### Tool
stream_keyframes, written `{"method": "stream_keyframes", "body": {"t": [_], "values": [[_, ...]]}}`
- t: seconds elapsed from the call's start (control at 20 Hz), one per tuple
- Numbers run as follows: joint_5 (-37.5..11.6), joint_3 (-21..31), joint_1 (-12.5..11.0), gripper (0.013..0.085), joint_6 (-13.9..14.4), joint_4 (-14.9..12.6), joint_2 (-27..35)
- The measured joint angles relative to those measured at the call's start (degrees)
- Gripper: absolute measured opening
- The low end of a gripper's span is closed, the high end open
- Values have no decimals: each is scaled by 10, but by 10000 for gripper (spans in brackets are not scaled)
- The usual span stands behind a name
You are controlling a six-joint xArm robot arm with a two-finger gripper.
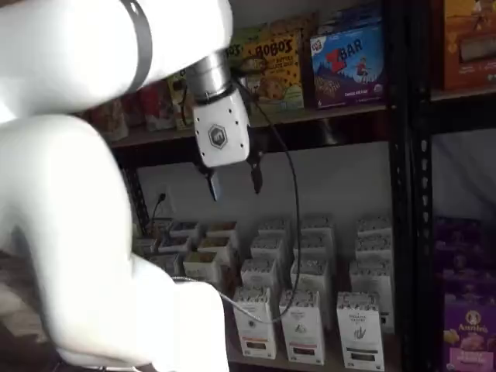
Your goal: Pick up the white box with a green strip in the middle, on the bottom shelf, the sixth box from the left
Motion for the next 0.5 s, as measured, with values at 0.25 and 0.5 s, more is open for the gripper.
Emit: {"method": "stream_keyframes", "body": {"t": [0.25, 0.5], "values": [[-106, 61, -12, 850, -3, -8, 34], [-188, 95, -31, 850, -22, 3, 89]]}}
